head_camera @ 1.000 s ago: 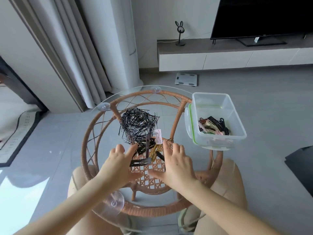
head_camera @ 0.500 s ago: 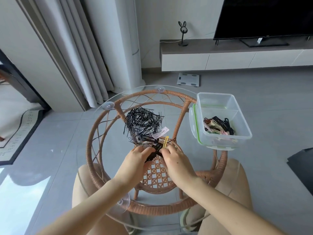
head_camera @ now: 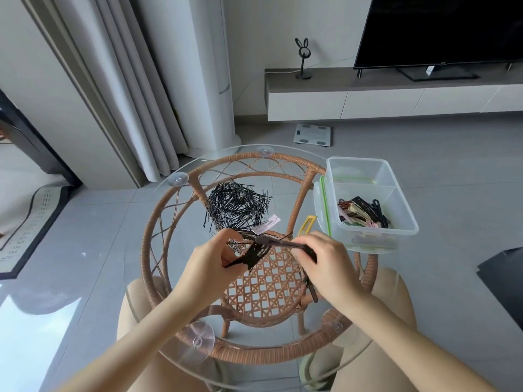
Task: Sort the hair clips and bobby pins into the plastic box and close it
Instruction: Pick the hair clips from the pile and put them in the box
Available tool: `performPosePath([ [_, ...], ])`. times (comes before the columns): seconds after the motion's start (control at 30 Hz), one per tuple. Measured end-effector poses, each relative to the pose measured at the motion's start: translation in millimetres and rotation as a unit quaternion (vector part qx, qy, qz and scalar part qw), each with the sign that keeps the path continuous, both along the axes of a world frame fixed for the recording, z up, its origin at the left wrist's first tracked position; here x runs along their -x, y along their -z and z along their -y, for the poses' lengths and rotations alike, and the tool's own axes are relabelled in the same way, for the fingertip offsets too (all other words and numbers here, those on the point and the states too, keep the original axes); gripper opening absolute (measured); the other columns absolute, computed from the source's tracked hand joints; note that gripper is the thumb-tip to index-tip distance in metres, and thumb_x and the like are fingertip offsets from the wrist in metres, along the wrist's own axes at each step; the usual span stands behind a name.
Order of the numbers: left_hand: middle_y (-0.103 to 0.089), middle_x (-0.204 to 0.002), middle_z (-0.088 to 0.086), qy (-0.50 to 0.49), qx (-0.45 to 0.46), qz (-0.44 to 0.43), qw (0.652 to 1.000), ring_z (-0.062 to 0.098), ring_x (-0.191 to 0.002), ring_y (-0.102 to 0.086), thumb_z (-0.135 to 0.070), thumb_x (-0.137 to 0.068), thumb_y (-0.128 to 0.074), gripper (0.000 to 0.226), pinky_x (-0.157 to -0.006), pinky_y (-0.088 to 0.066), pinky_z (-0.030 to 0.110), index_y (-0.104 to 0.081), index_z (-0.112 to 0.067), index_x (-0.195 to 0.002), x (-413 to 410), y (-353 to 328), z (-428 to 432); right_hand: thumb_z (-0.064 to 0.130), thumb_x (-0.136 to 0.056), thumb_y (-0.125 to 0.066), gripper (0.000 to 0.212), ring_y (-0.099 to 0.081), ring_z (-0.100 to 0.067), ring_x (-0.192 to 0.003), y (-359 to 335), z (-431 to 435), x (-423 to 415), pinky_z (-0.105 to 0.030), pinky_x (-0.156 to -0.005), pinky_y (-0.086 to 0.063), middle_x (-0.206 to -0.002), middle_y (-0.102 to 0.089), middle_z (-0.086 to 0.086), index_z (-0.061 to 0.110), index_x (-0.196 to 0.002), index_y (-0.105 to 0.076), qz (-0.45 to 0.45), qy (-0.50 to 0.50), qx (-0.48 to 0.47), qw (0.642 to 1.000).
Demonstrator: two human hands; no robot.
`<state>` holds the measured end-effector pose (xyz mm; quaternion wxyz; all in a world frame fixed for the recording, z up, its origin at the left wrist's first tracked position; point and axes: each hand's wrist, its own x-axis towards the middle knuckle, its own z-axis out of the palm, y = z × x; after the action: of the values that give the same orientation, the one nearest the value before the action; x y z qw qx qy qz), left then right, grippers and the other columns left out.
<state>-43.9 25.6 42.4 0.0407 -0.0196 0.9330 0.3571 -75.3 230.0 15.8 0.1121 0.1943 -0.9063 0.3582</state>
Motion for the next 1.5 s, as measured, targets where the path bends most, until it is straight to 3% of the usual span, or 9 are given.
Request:
performPosePath([
  [0.17, -0.062, -0.068, -0.017, -0.013, -0.015, -0.001, 1.000, 0.000, -0.058, -0.060, -0.012, -0.079, -0.069, 0.024, -0.047, -0.045, 0.006, -0.067, -0.018, -0.102, 14, -31, -6, 0.001, -0.080, -0.066, 0.014, -0.054, -0.006, -0.063, -39, -27, 12, -0.001, -0.067, -0.042, -0.079, -0.064, -0.002, 0.001, -0.093, -0.069, -0.061, 0.043, 0.020, 0.997],
  [0.4, -0.073, -0.082, 0.006, 0.035, -0.073, -0.095, 0.992, 0.023, -0.072, -0.068, -0.011, -0.079, -0.066, 0.022, -0.069, -0.057, 0.033, -0.069, -0.016, -0.100, 73, -60, -92, -0.001, -0.078, -0.066, 0.009, -0.064, -0.032, -0.072, -69, -97, 76, -0.026, -0.068, -0.041, -0.080, -0.068, -0.016, -0.001, -0.087, -0.068, -0.175, 0.159, -0.061, 0.970],
  [0.63, -0.071, -0.096, 0.012, -0.029, -0.129, -0.154, 0.979, 0.028, -0.087, -0.064, -0.009, -0.084, -0.058, 0.022, -0.077, -0.053, 0.035, -0.066, -0.008, -0.105, 113, -40, -173, -0.005, -0.078, -0.064, 0.012, -0.063, -0.034, -0.076, -38, -125, 93, -0.030, -0.068, -0.045, -0.083, -0.065, -0.016, 0.000, -0.087, -0.069, -0.099, 0.150, -0.117, 0.977],
  [0.83, -0.070, -0.087, 0.013, 0.033, -0.039, -0.122, 0.991, 0.031, -0.082, -0.060, 0.001, -0.079, -0.049, 0.022, -0.054, -0.031, 0.026, -0.069, -0.005, -0.088, 122, -17, -189, -0.002, -0.079, -0.062, 0.016, -0.062, -0.029, -0.083, -21, -119, 86, -0.022, -0.071, -0.038, -0.091, -0.066, -0.013, 0.003, -0.091, -0.072, 0.025, 0.096, -0.117, 0.988],
  [1.0, -0.072, -0.088, 0.014, 0.150, 0.040, -0.086, 0.984, 0.033, -0.082, -0.063, 0.001, -0.079, -0.050, 0.027, -0.063, -0.048, 0.032, -0.069, -0.007, -0.096, 130, -13, -183, -0.005, -0.074, -0.064, 0.021, -0.057, -0.020, -0.080, -31, -116, 88, -0.020, -0.070, -0.040, -0.088, -0.062, -0.005, 0.007, -0.090, -0.070, 0.055, 0.064, -0.063, 0.994],
  [1.13, -0.068, -0.080, 0.014, 0.198, 0.048, -0.067, 0.977, 0.032, -0.074, -0.055, -0.008, -0.086, -0.050, 0.020, -0.060, -0.038, 0.029, -0.068, -0.002, -0.091, 135, -21, -171, -0.010, -0.074, -0.059, 0.023, -0.055, -0.015, -0.079, -37, -112, 91, -0.012, -0.070, -0.039, -0.083, -0.058, 0.004, 0.007, -0.085, -0.070, 0.039, 0.085, -0.032, 0.995],
  [1.27, -0.051, -0.070, 0.005, 0.231, 0.038, -0.027, 0.972, 0.018, -0.068, -0.046, -0.012, -0.090, -0.044, 0.022, -0.070, -0.047, 0.039, -0.055, -0.011, -0.071, 141, -29, -154, -0.009, -0.074, -0.058, 0.025, -0.060, -0.017, -0.082, -41, -108, 89, -0.029, -0.079, -0.050, -0.085, -0.062, 0.002, 0.010, -0.088, -0.068, 0.069, 0.082, -0.024, 0.994],
  [1.4, -0.065, -0.086, 0.011, 0.201, -0.072, 0.023, 0.977, 0.019, -0.080, -0.065, -0.007, -0.089, -0.052, 0.018, -0.089, -0.050, 0.032, -0.068, -0.014, -0.093, 137, -41, -124, -0.002, -0.080, -0.053, 0.033, -0.063, -0.024, -0.097, -51, -109, 83, -0.027, -0.084, -0.045, -0.105, -0.069, -0.005, 0.014, -0.107, -0.066, 0.064, 0.114, -0.105, 0.986],
  [1.5, -0.070, -0.109, 0.010, 0.154, -0.060, 0.006, 0.986, 0.020, -0.091, -0.070, -0.005, -0.090, -0.051, 0.026, -0.089, -0.054, 0.029, -0.065, -0.005, -0.111, 135, -45, -94, -0.001, -0.082, -0.053, 0.028, -0.065, -0.034, -0.086, -62, -101, 77, -0.033, -0.076, -0.049, -0.099, -0.072, -0.010, 0.010, -0.103, -0.068, -0.059, 0.184, -0.139, 0.971],
])
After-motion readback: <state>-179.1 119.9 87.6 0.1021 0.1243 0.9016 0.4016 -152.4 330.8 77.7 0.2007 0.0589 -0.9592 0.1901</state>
